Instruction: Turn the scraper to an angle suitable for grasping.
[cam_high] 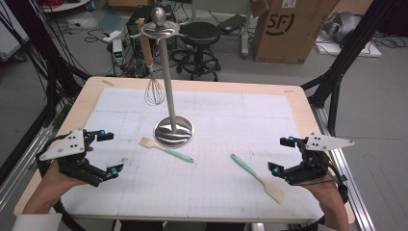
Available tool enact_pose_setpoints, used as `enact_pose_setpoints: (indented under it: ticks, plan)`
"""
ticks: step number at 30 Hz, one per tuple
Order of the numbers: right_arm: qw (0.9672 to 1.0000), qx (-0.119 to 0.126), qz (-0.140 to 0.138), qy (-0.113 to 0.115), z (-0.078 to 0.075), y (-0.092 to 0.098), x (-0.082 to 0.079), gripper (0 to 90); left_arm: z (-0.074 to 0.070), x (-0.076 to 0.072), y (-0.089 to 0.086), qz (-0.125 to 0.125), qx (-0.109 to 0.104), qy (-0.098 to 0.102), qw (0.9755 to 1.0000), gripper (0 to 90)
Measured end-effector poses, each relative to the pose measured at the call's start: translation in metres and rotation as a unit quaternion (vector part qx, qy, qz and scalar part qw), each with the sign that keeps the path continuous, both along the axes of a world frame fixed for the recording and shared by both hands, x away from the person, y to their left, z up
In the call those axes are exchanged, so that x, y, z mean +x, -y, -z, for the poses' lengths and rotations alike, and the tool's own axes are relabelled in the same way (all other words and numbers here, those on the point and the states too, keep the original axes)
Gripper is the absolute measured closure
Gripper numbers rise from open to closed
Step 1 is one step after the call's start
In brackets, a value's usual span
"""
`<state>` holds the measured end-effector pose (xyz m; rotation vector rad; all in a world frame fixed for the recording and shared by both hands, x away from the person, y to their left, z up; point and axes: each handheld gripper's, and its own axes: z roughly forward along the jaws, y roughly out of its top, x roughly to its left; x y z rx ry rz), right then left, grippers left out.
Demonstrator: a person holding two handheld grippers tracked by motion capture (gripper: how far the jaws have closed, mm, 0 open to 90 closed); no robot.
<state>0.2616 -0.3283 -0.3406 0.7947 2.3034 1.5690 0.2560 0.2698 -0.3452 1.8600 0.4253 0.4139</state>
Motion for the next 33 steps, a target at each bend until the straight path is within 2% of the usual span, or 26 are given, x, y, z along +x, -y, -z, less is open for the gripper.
enact_pose_setpoints:
  ticks: [2, 4, 7, 10, 12, 15, 19, 26, 29, 33]
  plan:
    - [0.9999, -0.01, 0.0, -0.002, 0.0, -0.001, 0.001, 0.4, 0.002, -0.002, -0.002, -0.001, -0.005, 0.001, 1.0, 1.6]
    - [0.9997, -0.024, 0.0, -0.005, -0.002, -0.001, 0.001, 0.4, 0.005, -0.003, -0.003, -0.004, 0.0, -0.002, 1.0, 1.6]
    - [0.9997, -0.025, -0.005, -0.006, -0.005, -0.002, 0.001, 0.4, 0.008, -0.006, -0.004, -0.007, 0.004, -0.004, 1.0, 1.6]
    - [0.9996, -0.028, 0.002, -0.009, -0.006, -0.004, 0.004, 0.4, 0.013, -0.007, -0.003, 0.015, 0.005, -0.005, 0.9999, 1.6]
    - [0.9994, -0.03, 0.002, -0.016, -0.008, -0.006, 0.005, 0.4, 0.014, -0.006, -0.001, 0.014, 0.01, -0.008, 0.9998, 1.6]
    - [0.9984, -0.052, 0.002, -0.022, -0.011, -0.011, 0.008, 0.4, 0.014, -0.006, -0.001, 0.022, -0.001, -0.007, 0.9997, 1.6]
    - [0.9965, -0.078, 0.001, -0.031, -0.012, -0.019, 0.014, 0.4, 0.014, -0.006, -0.001, 0.018, 0.006, -0.005, 0.9998, 1.7]
    - [0.9913, -0.118, 0.012, -0.056, -0.009, -0.03, 0.024, 0.5, 0.014, -0.007, -0.001, 0.009, 0.012, -0.003, 0.9999, 1.6]
    - [0.9877, -0.141, 0.007, -0.067, -0.008, -0.034, 0.026, 0.4, 0.015, -0.008, -0.002, 0.015, 0.004, -0.002, 0.9999, 1.6]
    - [0.9818, -0.171, 0.0, -0.083, -0.008, -0.039, 0.031, 0.5, 0.014, -0.009, -0.001, 0.011, 0.012, -0.001, 0.9999, 1.6]
